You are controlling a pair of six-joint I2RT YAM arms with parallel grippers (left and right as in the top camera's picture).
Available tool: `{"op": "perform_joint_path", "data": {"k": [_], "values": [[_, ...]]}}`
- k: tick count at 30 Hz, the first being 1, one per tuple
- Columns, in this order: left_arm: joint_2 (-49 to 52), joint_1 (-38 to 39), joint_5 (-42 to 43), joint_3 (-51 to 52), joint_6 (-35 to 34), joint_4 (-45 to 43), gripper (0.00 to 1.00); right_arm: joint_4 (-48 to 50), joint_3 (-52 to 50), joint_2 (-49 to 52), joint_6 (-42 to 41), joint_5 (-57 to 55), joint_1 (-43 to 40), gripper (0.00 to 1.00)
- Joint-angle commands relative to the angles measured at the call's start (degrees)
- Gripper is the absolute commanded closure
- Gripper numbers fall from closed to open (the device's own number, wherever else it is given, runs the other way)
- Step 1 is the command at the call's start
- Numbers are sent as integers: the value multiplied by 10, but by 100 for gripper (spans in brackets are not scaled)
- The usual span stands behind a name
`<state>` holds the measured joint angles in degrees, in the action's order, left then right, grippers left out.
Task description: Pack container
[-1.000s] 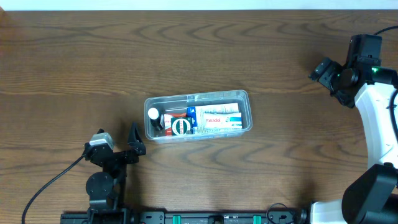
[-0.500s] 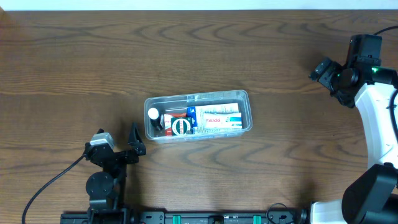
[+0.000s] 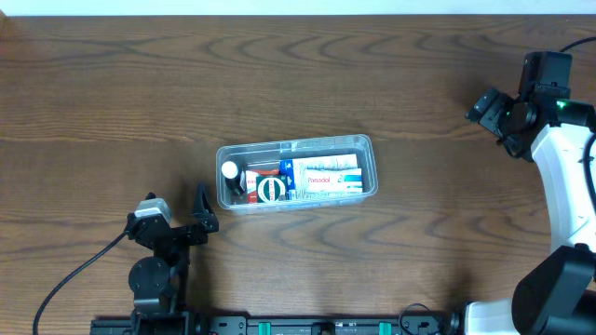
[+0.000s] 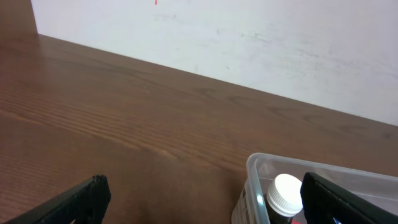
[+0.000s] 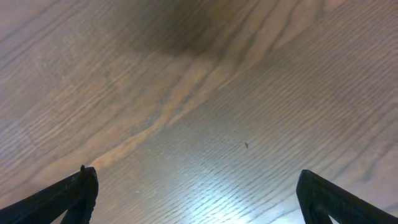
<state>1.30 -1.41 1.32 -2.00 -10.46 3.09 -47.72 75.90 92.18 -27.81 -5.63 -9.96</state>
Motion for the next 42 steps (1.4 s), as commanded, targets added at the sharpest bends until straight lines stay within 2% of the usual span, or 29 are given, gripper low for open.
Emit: {"op": "perform_joint_path", "data": {"k": [1, 6, 10, 14, 21, 28, 36, 42], "values": [[2, -3, -5, 18, 6, 9, 2, 3, 0, -37, 31, -32, 20, 1], [2, -3, -5, 18, 6, 9, 2, 55, -27, -111, 156, -6, 62, 1], [2, -3, -5, 18, 6, 9, 2, 135, -101, -202, 356, 117, 90, 1], [2, -3, -5, 18, 6, 9, 2, 205, -195, -298, 458, 204, 96, 1], [2, -3, -5, 18, 6, 9, 2, 370, -403, -503, 434, 208, 96, 1], [2, -3, -5, 18, 6, 9, 2, 455, -574, -684, 324, 176, 96, 1], [2, -3, -5, 18, 6, 9, 2, 528, -704, -785, 288, 176, 96, 1], [2, -3, -5, 18, 6, 9, 2, 561, -750, -817, 252, 160, 96, 1]]}}
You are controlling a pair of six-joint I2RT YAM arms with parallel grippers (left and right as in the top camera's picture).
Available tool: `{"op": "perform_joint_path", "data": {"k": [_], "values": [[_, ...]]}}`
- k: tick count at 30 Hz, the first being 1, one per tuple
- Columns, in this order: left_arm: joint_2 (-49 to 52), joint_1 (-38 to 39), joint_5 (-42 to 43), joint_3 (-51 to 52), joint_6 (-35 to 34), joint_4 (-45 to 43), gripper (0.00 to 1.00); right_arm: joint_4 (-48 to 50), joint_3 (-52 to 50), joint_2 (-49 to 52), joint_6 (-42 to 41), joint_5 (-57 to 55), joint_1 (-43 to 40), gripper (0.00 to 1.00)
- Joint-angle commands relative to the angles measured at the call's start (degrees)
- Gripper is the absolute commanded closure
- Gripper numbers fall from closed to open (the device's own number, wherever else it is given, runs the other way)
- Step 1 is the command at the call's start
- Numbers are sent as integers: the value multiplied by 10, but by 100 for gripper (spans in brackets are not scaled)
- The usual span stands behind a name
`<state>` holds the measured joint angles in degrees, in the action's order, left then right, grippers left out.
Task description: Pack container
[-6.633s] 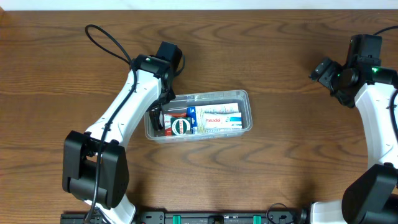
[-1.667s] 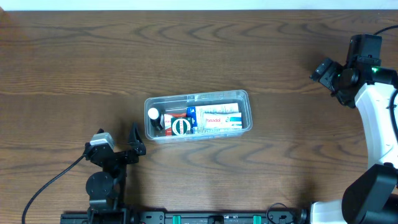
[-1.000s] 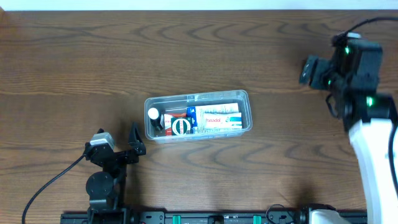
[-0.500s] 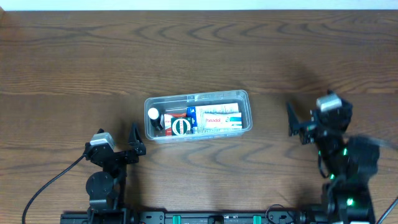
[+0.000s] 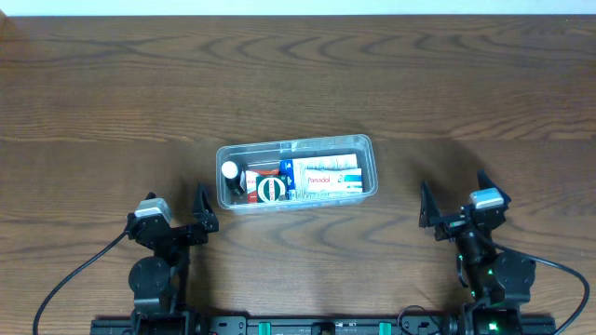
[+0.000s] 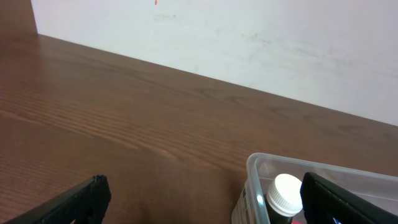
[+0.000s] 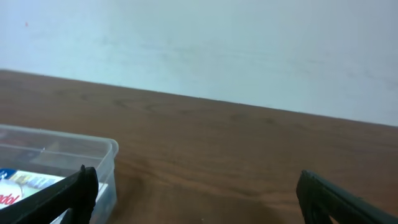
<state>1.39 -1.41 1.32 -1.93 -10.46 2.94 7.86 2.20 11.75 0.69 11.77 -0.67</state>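
A clear plastic container [image 5: 370, 147] stands at the table's middle, holding a white-capped dark bottle [image 5: 230, 171], a round green-and-white tin [image 5: 271, 190] and a white Panadol box [image 5: 326, 177]. My left gripper [image 5: 177, 210] rests open near the front edge, just left of and in front of the container; its wrist view shows the container's corner [image 6: 256, 163] and the bottle cap [image 6: 285, 191]. My right gripper [image 5: 454, 202] rests open near the front edge, right of the container, whose corner [image 7: 109, 148] shows in its wrist view. Both grippers hold nothing.
The brown wooden table [image 5: 112, 84] stretches around the container. A pale wall [image 7: 199, 43] stands behind the table's far edge. A black cable [image 5: 74, 272] runs from the left arm's base toward the front.
My right arm has moved from high at the table's far right, looking down on bare wood, to a low rest near the front edge right of the container. The left arm is unchanged.
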Motion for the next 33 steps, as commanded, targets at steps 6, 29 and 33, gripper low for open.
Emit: {"op": "perform_joint_path", "data": {"k": [6, 29, 33], "values": [[1, -3, -5, 17, 6, 10, 2, -20, -19, -35, -32, -22, 3, 1], [1, -3, -5, 17, 6, 10, 2, -115, -19, -100, -23, -43, 2, 1], [1, -3, -5, 17, 6, 10, 2, -115, -19, -95, -23, -42, 2, 1]]}}
